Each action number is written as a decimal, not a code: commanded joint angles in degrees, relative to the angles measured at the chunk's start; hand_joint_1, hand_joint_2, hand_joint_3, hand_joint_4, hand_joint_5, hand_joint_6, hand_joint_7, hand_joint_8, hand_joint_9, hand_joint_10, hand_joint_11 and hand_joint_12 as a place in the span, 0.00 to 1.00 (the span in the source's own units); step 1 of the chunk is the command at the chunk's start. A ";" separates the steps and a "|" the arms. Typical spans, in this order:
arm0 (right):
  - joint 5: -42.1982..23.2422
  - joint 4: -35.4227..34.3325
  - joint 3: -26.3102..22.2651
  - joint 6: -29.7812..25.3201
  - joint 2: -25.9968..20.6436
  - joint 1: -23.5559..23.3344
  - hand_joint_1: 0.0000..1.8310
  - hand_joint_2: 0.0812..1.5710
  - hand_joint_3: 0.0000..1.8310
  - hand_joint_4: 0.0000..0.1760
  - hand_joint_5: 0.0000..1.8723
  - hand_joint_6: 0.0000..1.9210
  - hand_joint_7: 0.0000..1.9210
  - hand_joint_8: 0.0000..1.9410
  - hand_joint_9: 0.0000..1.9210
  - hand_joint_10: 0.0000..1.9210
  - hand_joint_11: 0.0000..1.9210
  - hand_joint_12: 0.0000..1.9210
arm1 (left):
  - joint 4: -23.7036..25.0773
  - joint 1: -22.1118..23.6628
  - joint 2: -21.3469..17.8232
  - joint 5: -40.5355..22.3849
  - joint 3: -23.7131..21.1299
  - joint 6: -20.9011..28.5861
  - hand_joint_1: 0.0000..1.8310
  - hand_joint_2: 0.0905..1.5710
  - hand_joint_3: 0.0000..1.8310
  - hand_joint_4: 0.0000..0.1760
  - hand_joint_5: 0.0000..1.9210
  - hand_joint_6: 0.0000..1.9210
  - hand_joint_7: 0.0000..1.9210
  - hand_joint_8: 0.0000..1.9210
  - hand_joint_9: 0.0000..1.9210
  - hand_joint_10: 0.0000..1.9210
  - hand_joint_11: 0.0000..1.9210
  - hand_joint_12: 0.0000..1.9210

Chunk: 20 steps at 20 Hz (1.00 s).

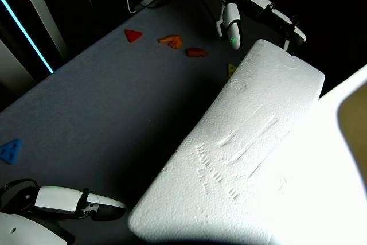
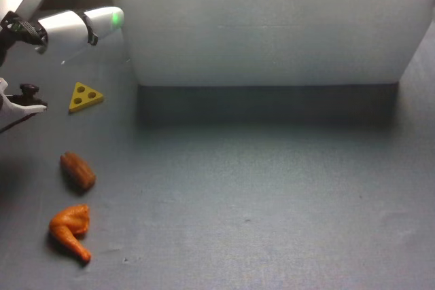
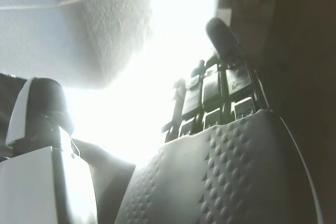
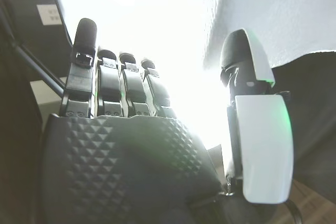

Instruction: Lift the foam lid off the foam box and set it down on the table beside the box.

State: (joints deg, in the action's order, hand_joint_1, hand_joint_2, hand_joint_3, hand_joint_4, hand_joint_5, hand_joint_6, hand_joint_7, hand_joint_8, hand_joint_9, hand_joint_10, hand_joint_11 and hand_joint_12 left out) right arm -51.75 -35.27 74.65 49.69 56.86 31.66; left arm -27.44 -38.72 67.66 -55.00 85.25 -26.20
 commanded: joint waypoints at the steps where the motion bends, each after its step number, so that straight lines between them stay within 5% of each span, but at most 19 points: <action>1: -6.70 0.35 0.88 -0.72 -0.70 -0.61 0.34 0.71 0.00 0.00 0.00 0.00 0.00 0.00 0.00 0.00 0.00 0.46 | 0.13 0.62 -0.18 -6.37 0.43 0.73 0.38 0.64 0.00 0.39 0.00 0.00 0.00 0.00 0.00 0.00 0.00 0.00; 3: -6.27 0.35 1.41 -1.17 -0.24 -0.65 0.35 0.70 0.00 0.00 0.00 0.00 0.00 0.00 0.00 0.00 0.00 0.41 | -0.07 0.63 0.05 -5.99 0.70 0.79 0.37 0.64 0.00 0.40 0.00 0.00 0.00 0.00 0.00 0.00 0.00 0.00; 4: -6.16 0.35 1.69 -1.64 0.05 -0.66 0.34 0.69 0.00 0.00 0.00 0.00 0.00 0.00 0.00 0.00 0.00 0.13 | -0.25 0.72 0.17 -5.72 0.90 0.82 0.38 0.64 0.00 0.39 0.00 0.00 0.00 0.00 0.00 0.00 0.00 0.00; 5: -6.11 0.29 1.93 -1.90 0.26 -0.66 0.34 0.69 0.00 0.00 0.00 0.00 0.00 0.00 0.00 0.00 0.00 0.03 | -0.27 0.94 0.36 -5.25 1.26 0.94 0.37 0.64 0.00 0.38 0.00 0.00 0.00 0.00 0.00 0.00 0.00 0.00; 6: -6.11 0.26 2.11 -2.16 0.37 -0.66 0.34 0.69 0.00 0.00 0.00 0.00 0.00 0.00 0.00 0.00 0.00 0.00 | -0.31 1.09 0.53 -5.02 1.53 1.11 0.37 0.63 0.00 0.41 0.00 0.00 0.00 0.00 0.00 0.00 0.00 0.00; 15: -5.34 -0.26 4.00 -3.93 1.99 -0.83 0.33 0.68 0.00 0.00 0.00 0.00 0.00 0.00 0.00 0.00 0.00 0.00 | 0.32 2.75 3.15 -1.94 4.63 2.96 0.32 0.63 0.00 0.05 0.00 0.00 0.00 0.00 0.00 0.00 0.00 0.00; 16: -5.32 -0.26 4.13 -4.13 2.13 -0.88 0.34 0.68 0.00 0.00 0.00 0.00 0.00 0.00 0.00 0.00 0.00 0.00 | 0.54 2.98 3.46 -1.67 4.91 3.17 0.32 0.63 0.00 0.04 0.00 0.00 0.00 0.00 0.00 0.00 0.00 0.00; 17: -5.26 -0.26 4.20 -4.20 2.22 -0.93 0.34 0.68 0.00 0.00 0.00 0.00 0.00 0.00 0.00 0.00 0.00 0.00 | 0.76 3.18 3.70 -1.39 5.16 3.31 0.31 0.63 0.00 0.14 0.00 0.00 0.00 0.00 0.00 0.00 0.00 0.00; 20: -4.80 -0.26 4.79 -4.66 2.79 -1.10 0.30 0.68 0.00 0.00 0.00 0.00 0.00 0.00 0.00 0.00 0.00 0.00 | 1.45 3.88 4.66 -0.28 6.32 4.03 0.31 0.62 0.00 0.13 0.00 0.00 0.00 0.00 0.00 0.00 0.00 0.00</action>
State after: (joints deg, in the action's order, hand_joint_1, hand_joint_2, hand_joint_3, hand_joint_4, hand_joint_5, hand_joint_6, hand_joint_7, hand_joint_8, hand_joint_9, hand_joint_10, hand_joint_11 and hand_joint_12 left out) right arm -49.82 -35.97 78.98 45.58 60.36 31.24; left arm -26.33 -35.33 72.66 -48.53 91.07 -22.61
